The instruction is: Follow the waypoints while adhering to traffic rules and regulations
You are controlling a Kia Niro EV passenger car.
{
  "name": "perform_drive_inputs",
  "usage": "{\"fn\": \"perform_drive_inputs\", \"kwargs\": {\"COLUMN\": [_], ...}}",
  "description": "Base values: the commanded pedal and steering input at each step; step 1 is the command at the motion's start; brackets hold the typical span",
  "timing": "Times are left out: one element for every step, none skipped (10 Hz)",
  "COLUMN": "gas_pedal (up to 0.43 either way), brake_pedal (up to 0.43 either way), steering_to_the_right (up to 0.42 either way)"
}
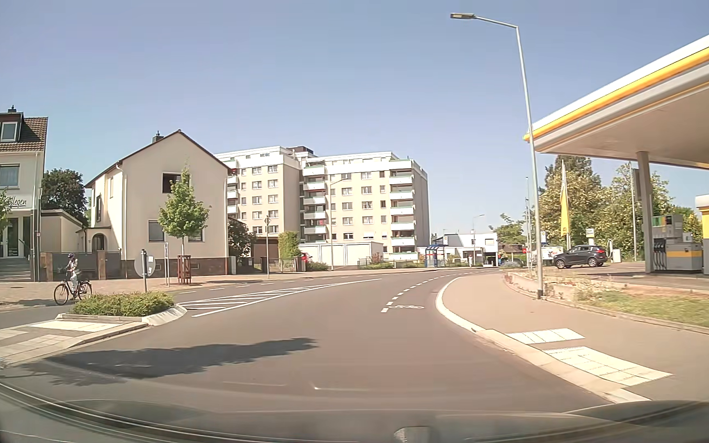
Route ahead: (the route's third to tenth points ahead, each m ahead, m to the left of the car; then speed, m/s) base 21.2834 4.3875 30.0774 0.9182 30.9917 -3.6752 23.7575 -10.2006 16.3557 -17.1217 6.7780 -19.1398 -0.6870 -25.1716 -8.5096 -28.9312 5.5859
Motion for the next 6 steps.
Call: {"fn": "perform_drive_inputs", "kwargs": {"gas_pedal": [0.13, 0.13, 0.13, 0.13, 0.13, 0.13], "brake_pedal": [0.018, 0.018, 0.018, 0.018, 0.018, 0.018], "steering_to_the_right": [-0.156, -0.123, -0.098, -0.075, -0.058, -0.045]}}
